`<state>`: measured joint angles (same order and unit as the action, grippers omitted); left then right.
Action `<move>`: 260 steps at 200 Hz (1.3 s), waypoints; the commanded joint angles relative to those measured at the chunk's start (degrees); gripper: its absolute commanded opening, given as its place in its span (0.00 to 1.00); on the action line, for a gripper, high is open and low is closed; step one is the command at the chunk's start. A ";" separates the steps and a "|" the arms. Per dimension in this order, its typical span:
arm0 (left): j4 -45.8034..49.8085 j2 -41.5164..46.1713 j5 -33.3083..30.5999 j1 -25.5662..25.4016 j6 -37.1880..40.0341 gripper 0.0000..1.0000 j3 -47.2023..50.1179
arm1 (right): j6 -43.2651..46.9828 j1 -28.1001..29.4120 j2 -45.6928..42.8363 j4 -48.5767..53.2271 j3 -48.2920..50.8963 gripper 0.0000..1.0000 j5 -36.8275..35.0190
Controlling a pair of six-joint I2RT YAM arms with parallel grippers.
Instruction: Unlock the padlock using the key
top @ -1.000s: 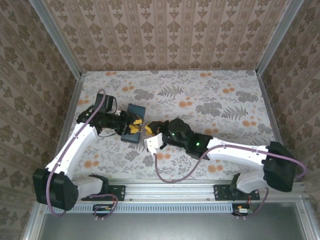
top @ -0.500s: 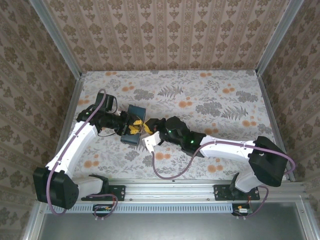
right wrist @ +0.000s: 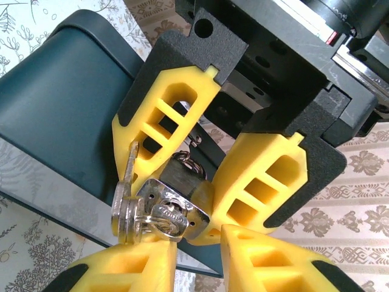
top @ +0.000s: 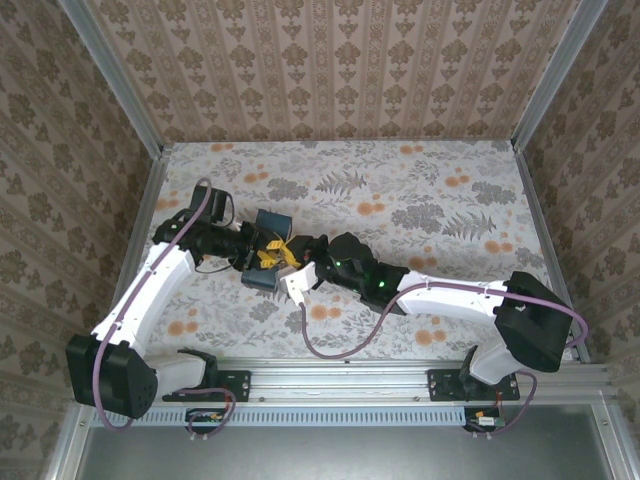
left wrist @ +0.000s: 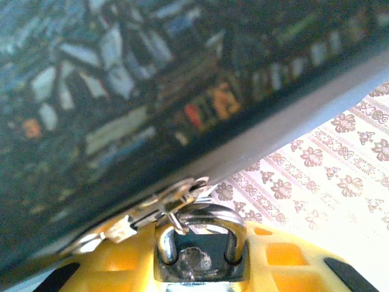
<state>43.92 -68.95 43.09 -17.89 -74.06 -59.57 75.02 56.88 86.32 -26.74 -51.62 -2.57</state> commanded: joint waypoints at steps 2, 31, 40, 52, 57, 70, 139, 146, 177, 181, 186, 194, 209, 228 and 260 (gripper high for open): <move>-2.20 0.48 2.10 0.40 0.67 0.00 -1.22 | -0.40 0.94 0.46 -0.98 -2.43 0.25 1.41; -2.37 0.40 2.09 0.40 0.58 0.00 -1.10 | -0.38 1.65 0.40 -0.23 -2.62 0.25 1.52; -2.41 0.39 2.05 0.40 0.50 0.00 -1.22 | -0.41 1.91 0.38 0.04 -2.46 0.26 1.75; -2.38 0.39 2.04 0.40 0.39 0.00 -1.42 | -0.23 2.18 0.25 0.83 -2.35 0.25 1.86; -2.31 0.39 2.02 0.40 0.40 0.00 -1.51 | -0.39 2.26 0.23 0.86 -2.22 0.25 1.87; -2.10 0.55 1.93 0.44 0.40 0.00 -1.49 | -0.38 2.59 0.16 1.34 -2.15 0.25 1.90; -2.01 0.83 1.86 0.49 0.12 0.00 -1.31 | 0.30 4.18 0.87 2.04 -2.63 0.24 1.89; -2.02 0.80 1.82 0.49 0.15 0.00 -1.25 | 0.31 4.44 0.92 1.94 -2.72 0.24 1.96; -2.10 0.83 1.81 0.49 0.05 0.00 -1.25 | -0.29 5.10 1.56 2.55 -3.32 0.20 1.26; -2.11 0.79 1.75 0.53 0.06 0.00 -1.39 | -0.53 5.08 1.55 2.33 -3.23 0.20 1.26; -2.12 0.83 1.73 0.49 0.01 0.00 -1.42 | -0.89 5.16 1.53 2.30 -3.31 0.20 1.12; -2.14 0.83 1.71 0.49 0.06 0.00 -1.37 | -1.93 5.22 1.61 2.63 -3.80 0.16 0.77; -2.12 0.90 1.71 0.41 -0.03 0.00 -1.26 | -4.77 5.17 1.59 2.44 -4.48 0.13 0.00; -2.40 1.25 1.48 0.40 -0.44 0.00 -1.21 | -8.10 4.86 2.19 1.81 -5.08 0.11 -1.67; -2.70 1.71 1.12 0.32 -1.26 0.00 -1.26 | -14.88 4.93 2.27 0.08 -4.72 0.02 -2.48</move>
<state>45.04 -68.95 41.58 -17.30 -74.08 -59.55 68.51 60.18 87.99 -22.17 -53.69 -6.61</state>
